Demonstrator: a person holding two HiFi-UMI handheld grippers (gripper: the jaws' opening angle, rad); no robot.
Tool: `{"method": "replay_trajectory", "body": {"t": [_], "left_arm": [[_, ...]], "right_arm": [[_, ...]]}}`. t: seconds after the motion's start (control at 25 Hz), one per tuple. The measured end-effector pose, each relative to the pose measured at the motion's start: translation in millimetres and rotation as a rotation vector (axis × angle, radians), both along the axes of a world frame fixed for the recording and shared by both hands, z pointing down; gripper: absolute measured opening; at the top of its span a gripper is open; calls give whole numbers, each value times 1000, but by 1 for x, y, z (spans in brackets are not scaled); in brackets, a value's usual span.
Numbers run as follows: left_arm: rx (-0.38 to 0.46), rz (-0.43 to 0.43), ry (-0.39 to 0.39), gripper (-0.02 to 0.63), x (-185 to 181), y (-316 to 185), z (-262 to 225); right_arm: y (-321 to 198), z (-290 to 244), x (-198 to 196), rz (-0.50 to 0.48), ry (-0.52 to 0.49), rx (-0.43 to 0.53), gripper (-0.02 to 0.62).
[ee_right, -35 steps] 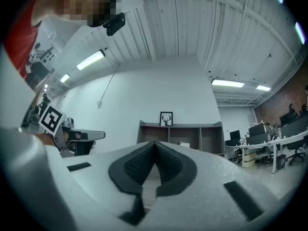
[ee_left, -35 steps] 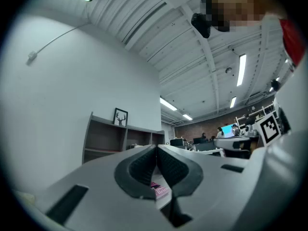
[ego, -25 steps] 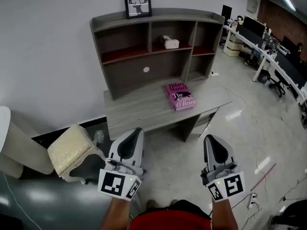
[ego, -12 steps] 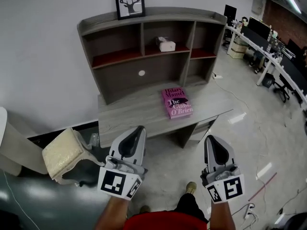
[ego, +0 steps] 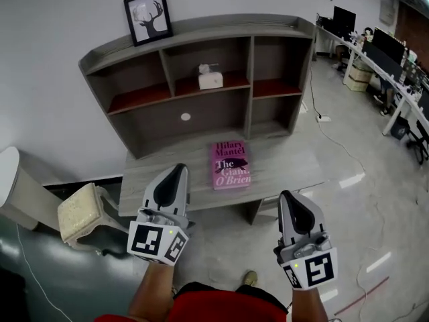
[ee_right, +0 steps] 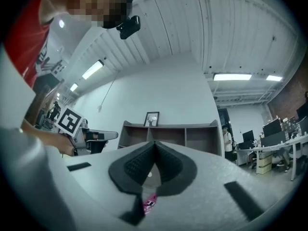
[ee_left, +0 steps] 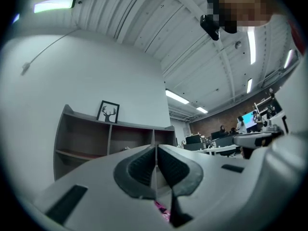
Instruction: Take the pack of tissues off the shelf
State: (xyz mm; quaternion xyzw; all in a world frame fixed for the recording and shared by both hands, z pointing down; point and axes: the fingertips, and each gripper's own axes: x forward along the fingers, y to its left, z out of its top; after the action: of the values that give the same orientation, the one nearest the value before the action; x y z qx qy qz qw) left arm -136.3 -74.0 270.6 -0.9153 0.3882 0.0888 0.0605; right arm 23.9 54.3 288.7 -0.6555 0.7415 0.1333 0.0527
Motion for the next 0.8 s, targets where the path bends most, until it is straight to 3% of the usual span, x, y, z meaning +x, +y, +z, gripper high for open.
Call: {"method": "replay_trajectory", "body": {"t": [0.2,0.44,0.8], "left_arm": [[-13,-74,-19,14,53,-20,-4],[-4,-118,-43,19,93,-56,4],[-37,-179,-53,237,139,-151,11]], "right_arm": [[-17,-3,54,-52,11,-1,5],[-40,3,104,-63,-13,-15,5],[-106,8,143,-92,28,-30,5]]}}
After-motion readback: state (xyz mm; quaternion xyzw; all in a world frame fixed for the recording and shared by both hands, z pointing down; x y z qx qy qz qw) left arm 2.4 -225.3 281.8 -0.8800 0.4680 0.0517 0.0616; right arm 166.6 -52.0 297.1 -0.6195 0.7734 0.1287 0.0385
